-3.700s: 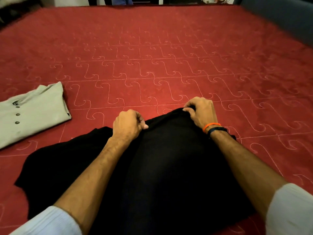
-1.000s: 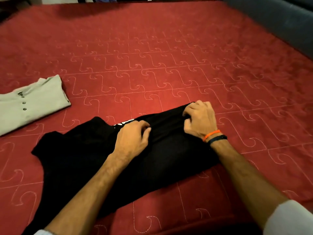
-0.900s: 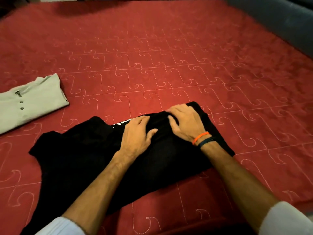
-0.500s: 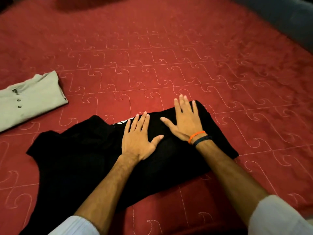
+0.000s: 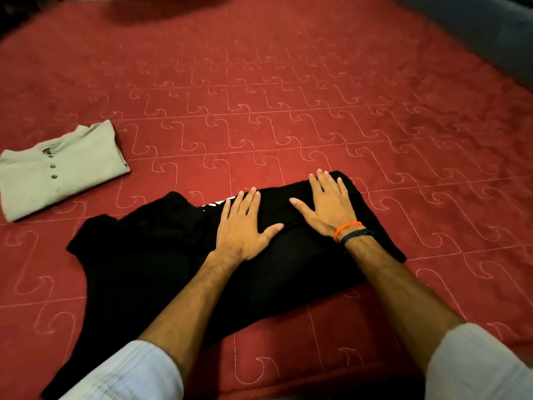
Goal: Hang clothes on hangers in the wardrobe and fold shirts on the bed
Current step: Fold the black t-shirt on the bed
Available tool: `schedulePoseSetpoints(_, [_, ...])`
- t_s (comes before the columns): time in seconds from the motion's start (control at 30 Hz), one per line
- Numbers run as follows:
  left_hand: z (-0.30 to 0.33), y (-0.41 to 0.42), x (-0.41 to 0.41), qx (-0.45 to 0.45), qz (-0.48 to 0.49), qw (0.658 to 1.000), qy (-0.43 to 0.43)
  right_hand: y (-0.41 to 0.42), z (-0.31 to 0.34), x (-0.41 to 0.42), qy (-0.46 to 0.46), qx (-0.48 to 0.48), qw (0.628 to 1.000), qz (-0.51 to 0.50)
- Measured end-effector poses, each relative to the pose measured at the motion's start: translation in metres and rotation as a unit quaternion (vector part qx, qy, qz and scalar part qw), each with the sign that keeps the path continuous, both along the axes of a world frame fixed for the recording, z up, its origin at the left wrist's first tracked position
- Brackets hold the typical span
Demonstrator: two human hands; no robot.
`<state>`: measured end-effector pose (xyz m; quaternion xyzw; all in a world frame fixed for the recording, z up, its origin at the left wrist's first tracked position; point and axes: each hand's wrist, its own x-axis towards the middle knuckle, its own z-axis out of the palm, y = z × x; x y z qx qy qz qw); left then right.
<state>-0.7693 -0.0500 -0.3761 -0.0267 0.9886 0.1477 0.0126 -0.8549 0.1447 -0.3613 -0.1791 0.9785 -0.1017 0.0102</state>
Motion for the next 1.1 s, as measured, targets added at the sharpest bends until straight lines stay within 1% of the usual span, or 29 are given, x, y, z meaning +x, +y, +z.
schedulePoseSetpoints(0.1, [0.016, -0.004, 0.006, 0.102, 0.017, 0.995, 0.016, -0.014, 0.013, 0.020, 0.024, -0.054, 0.998, 0.038])
schedulePoseSetpoints(0.17, [0.028, -0.009, 0.017, 0.137, 0.037, 0.989, 0.047, -0.027, 0.022, 0.034, 0.029, -0.086, 0.994, 0.058])
schedulePoseSetpoints(0.3, [0.044, -0.037, 0.044, 0.151, 0.068, 0.980, 0.109, -0.059, 0.036, 0.058, 0.020, -0.123, 0.988, 0.095])
schedulePoseSetpoints(0.4, [0.055, -0.069, 0.064, 0.160, 0.105, 0.973, 0.129, -0.090, 0.039, 0.073, 0.011, -0.143, 0.983, 0.117])
schedulePoseSetpoints(0.5, [0.061, -0.108, 0.080, 0.145, 0.158, 0.966, 0.142, -0.126, 0.037, 0.083, -0.004, -0.153, 0.978, 0.140])
schedulePoseSetpoints(0.6, [0.063, -0.146, 0.091, 0.147, 0.214, 0.955, 0.140, -0.159, 0.034, 0.086, -0.021, -0.168, 0.973, 0.155])
schedulePoseSetpoints(0.7, [0.063, -0.177, 0.094, 0.132, 0.258, 0.952, 0.099, -0.188, 0.031, 0.081, -0.041, -0.186, 0.969, 0.158])
schedulePoseSetpoints(0.8, [0.058, -0.198, 0.094, 0.119, 0.272, 0.953, 0.057, -0.213, 0.029, 0.071, -0.082, -0.191, 0.967, 0.146])
schedulePoseSetpoints(0.9, [0.049, -0.209, 0.096, 0.109, 0.263, 0.958, 0.033, -0.235, 0.026, 0.059, -0.136, -0.175, 0.964, 0.145])
schedulePoseSetpoints(1.0, [0.043, -0.216, 0.099, 0.117, 0.263, 0.957, 0.033, -0.253, 0.025, 0.048, -0.166, -0.144, 0.963, 0.155])
schedulePoseSetpoints(1.1, [0.038, -0.215, 0.103, 0.144, 0.259, 0.952, 0.071, -0.261, 0.027, 0.042, -0.199, -0.143, 0.957, 0.157])
